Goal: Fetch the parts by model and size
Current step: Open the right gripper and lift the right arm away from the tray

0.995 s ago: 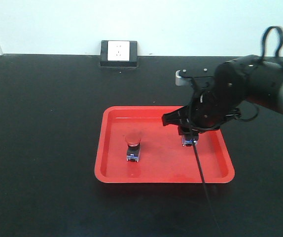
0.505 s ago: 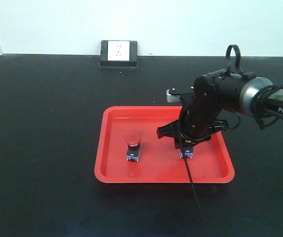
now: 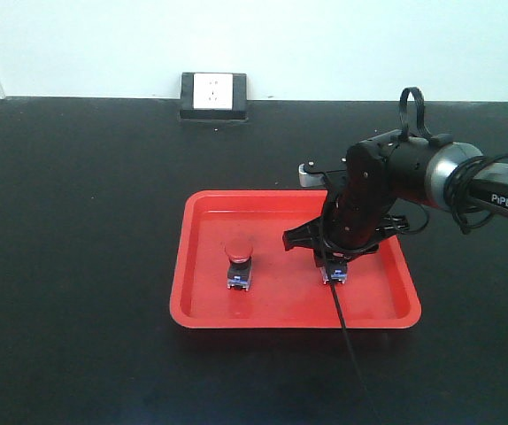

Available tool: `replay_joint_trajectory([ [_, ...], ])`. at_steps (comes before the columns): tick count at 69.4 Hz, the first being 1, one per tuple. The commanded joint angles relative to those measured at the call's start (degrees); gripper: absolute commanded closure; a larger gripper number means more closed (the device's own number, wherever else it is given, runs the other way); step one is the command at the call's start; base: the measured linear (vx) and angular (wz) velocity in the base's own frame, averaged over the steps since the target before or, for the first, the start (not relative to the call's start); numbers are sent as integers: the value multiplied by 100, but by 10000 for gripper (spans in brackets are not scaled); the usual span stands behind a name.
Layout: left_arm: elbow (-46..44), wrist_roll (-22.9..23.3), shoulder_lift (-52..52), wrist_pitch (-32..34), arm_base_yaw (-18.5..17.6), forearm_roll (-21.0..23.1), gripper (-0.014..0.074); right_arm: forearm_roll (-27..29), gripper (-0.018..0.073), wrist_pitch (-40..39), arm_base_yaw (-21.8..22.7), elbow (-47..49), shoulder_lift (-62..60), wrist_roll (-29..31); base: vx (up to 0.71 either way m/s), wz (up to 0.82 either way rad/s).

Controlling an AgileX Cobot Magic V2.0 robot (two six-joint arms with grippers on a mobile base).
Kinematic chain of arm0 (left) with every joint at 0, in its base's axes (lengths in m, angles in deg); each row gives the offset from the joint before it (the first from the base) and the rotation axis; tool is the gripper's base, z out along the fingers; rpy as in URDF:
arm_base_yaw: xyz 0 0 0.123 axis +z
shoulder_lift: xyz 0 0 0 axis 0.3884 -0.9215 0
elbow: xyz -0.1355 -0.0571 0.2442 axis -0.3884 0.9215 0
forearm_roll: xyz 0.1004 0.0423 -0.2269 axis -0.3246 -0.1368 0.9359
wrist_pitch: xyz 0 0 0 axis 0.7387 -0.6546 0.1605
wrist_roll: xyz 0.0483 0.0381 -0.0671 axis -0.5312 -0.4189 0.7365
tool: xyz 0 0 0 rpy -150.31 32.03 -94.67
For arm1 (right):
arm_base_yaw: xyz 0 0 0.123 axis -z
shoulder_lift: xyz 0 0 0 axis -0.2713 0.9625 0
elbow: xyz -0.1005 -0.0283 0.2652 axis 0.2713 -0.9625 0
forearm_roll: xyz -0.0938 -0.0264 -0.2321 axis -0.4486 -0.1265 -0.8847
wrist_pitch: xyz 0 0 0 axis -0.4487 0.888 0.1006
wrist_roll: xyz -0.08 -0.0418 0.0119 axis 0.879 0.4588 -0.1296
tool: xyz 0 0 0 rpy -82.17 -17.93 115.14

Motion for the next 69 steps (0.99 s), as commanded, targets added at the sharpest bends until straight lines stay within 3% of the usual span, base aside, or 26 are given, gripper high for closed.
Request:
replay_joint_trajectory([
  [1, -140, 5, -93, 344, -2, -66, 603, -65, 510, -177, 24, 180, -290, 57, 0, 0],
  [13, -140, 5, -93, 296, -2, -66, 603, -63, 363, -236, 24, 180, -290, 57, 0, 0],
  [29, -140, 5, -93, 285, -2, -60, 603, -2, -23, -304, 20, 180, -301, 48, 0, 0],
  [38, -140, 5, -93, 285, -2, -60, 603, -4, -170, -298, 20, 180, -338, 48, 0, 0],
  [55, -140, 5, -93, 285, -2, -60, 603, -22, -148, -366, -50, 114, -576, 59, 0, 0],
  [69, -140, 5, -93, 288, -2, -55, 603, -33, -97, -1204, -151, -834, -1226, -24, 0, 0],
])
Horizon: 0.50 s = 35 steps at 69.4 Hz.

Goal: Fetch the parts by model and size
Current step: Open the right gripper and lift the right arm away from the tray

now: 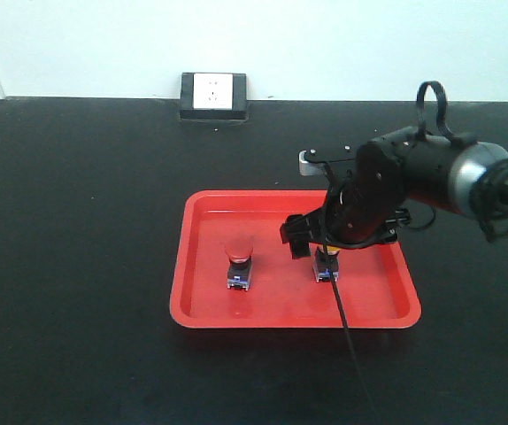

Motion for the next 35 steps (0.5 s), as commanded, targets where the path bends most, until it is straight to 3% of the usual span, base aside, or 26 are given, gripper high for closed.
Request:
replay_joint_trajectory([
  [1, -140, 5, -98, 375, -2, -55, 603, -32, -92, -693, -17, -417, -678, -17, 0, 0],
  [20, -140, 5, -98, 375, -2, -44, 603, -123, -9, -1904, -17, -1924, -2466, -221, 0, 0],
  [35, -140, 5, -98, 375, -2, -44, 603, -515, 32, -2099, -17, -2757, -3955, -201, 0, 0],
])
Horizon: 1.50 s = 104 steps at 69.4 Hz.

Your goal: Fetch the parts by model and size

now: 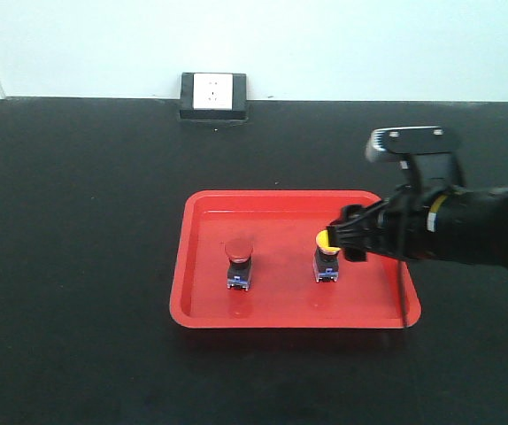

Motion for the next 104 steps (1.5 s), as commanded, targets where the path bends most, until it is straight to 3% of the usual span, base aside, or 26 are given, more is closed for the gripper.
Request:
replay_joint_trajectory([
  [1, -140, 5, -98, 385, -2, -49, 603, -316, 38, -371, 18, -184, -781, 29, 0, 0],
  [18, -140, 5, -98, 385, -2, -49, 603, -753, 159, -371, 18, -1229, -2673, 29, 0, 0],
  [25, -140, 5, -98, 390, -2, -49, 603, -922, 257, -365, 18, -1657, -3483, 48, 0, 0],
  [41, -140, 5, -98, 390, -2, -54, 603, -961, 573, -271, 18, -2433, -5133, 48, 0, 0],
  [59, -140, 5, -98, 390, -2, -54, 603, -966, 568, -60, 18, -2859, -6075, 52, 0, 0],
  [104, -140, 5, -98, 475, -2, -65, 603, -913, 568, -37, 18, -2894, -6101, 42, 0, 0],
])
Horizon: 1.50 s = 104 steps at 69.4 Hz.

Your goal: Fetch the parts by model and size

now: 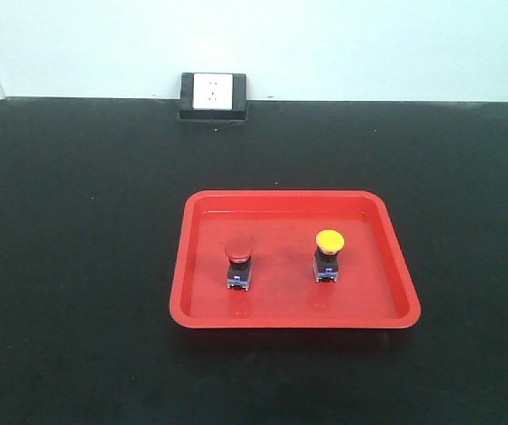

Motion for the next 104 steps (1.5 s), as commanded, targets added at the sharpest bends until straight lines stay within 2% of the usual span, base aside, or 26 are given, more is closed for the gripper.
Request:
replay_joint_trajectory([
  [1, -140, 5, -100, 433, -2, -65, 603, -72, 568, -374, 18, 160, 55, 31, 0, 0],
  [37, -140, 5, -100, 444, -2, -65, 603, -72, 568, -374, 18, 160, 55, 31, 0, 0],
  [41, -146, 5, -100, 668, -2, -65, 603, -72, 568, -374, 18, 160, 55, 31, 0, 0],
  [47, -141, 5, -111, 1375, 88, -56, 603, -72, 568, -374, 18, 160, 55, 31, 0, 0],
  [55, -141, 5, -170, 1968, 470, 124, 603, -72, 568, -374, 18, 160, 55, 31, 0, 0],
  [80, 617, -59, -156, 2605, 2073, 1268, 603, -52, 568, -374, 18, 160, 55, 31, 0, 0],
  [87, 910, -130, -156, 2842, 2495, 1437, 603, -56, 568, -385, 18, 160, 55, 31, 0, 0],
  [94, 1263, -170, -92, 3181, 2717, 1441, 603, -56, 568, -385, 18, 160, 55, 31, 0, 0],
  [104, 2005, -155, 259, 3769, 2796, 1436, 603, -56, 568, -385, 18, 160, 55, 31, 0, 0],
])
